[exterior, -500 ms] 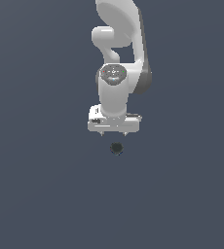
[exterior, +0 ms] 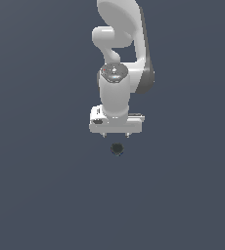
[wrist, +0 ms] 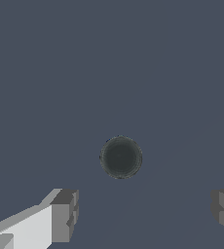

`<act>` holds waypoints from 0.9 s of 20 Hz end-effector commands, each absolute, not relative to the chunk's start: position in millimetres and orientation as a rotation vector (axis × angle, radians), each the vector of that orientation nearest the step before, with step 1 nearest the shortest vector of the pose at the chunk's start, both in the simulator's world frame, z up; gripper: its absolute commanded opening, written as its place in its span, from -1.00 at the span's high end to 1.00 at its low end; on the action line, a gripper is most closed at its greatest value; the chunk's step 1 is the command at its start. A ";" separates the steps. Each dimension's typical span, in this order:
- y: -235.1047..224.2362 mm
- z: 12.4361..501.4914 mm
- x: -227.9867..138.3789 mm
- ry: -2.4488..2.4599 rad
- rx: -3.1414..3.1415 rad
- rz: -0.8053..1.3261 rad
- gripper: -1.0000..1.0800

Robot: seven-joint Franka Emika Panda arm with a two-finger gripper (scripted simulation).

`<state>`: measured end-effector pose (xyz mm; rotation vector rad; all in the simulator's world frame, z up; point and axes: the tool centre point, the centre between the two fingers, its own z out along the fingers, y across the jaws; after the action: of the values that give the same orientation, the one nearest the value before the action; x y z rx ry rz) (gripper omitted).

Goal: Pick up the object and move it to a goal position.

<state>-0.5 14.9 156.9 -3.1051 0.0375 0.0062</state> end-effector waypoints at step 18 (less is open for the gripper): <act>17.8 128.3 0.5 -0.234 -3.110 -0.004 -0.92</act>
<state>1.0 17.5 134.2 -3.1104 -0.1825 -0.0047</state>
